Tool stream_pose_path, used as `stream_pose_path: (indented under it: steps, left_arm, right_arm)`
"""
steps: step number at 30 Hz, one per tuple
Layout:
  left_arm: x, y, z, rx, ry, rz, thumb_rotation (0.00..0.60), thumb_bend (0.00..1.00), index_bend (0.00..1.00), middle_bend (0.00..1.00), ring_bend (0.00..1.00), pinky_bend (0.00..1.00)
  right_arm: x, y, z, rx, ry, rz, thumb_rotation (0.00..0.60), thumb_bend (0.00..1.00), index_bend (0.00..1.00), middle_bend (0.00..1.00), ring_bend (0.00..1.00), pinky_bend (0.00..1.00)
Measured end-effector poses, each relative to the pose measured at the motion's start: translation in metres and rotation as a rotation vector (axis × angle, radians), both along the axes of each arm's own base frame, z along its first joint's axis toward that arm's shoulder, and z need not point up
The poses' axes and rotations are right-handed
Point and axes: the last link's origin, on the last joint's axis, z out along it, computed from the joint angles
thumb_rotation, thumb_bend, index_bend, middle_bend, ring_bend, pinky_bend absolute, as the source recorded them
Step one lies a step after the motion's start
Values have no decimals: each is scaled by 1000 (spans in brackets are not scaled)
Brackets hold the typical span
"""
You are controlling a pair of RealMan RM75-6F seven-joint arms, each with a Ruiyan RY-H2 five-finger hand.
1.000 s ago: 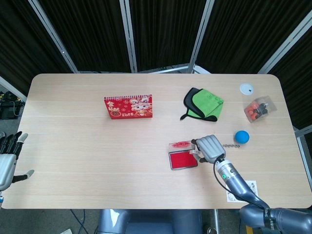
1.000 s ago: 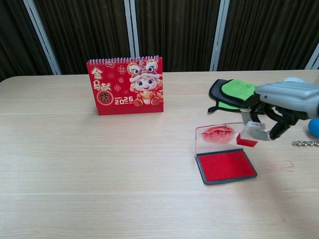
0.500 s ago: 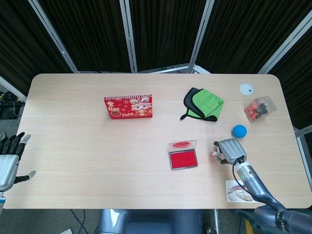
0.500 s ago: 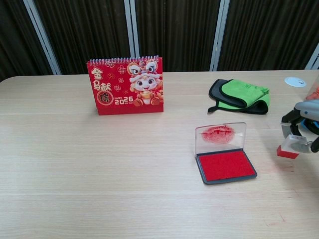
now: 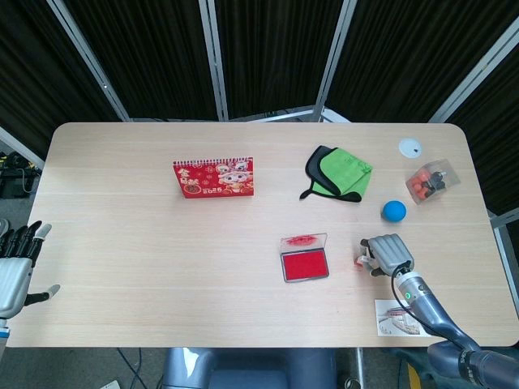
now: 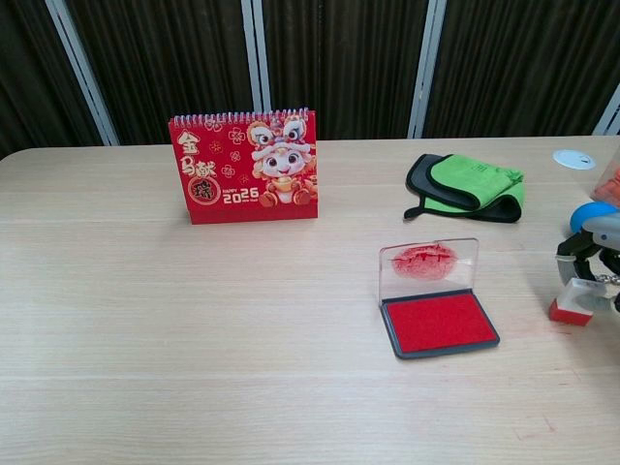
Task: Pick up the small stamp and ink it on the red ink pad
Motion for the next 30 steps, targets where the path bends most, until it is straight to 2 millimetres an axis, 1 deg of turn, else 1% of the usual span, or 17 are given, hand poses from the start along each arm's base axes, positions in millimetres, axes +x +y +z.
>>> stream_pose_path:
  steps: [5, 11, 18, 21, 24, 30]
  left_arm:
    - [0, 0, -1, -3, 3, -1, 600, 0, 0, 0, 0, 0]
    - [0, 0, -1, -4, 3, -3, 600, 0, 0, 0, 0, 0]
    - [0, -1, -1, -3, 4, -5, 600, 0, 0, 0, 0, 0]
    - [0, 0, -1, -3, 4, -5, 600, 0, 0, 0, 0, 0]
    - [0, 0, -1, -2, 4, -3, 600, 0, 0, 0, 0, 0]
    - [0, 0, 0, -2, 1, -2, 600, 0, 0, 0, 0, 0]
  right_arm:
    - [-2, 0, 0, -1, 0, -2, 600, 297, 453, 564, 778, 1000]
    - [-4, 2, 0, 8, 12, 1, 600, 220, 442, 554, 778, 1000]
    - [-3, 4, -1, 7, 14, 10, 600, 155, 427, 539, 778, 1000]
    - [-2, 4, 0, -2, 8, 15, 600, 122, 366, 500, 778, 1000]
    - [0, 4, 2, -16, -8, 18, 600, 88, 287, 429, 778, 1000]
    - [7, 6, 14, -48, -53, 38, 600, 50, 239, 329, 778, 1000]
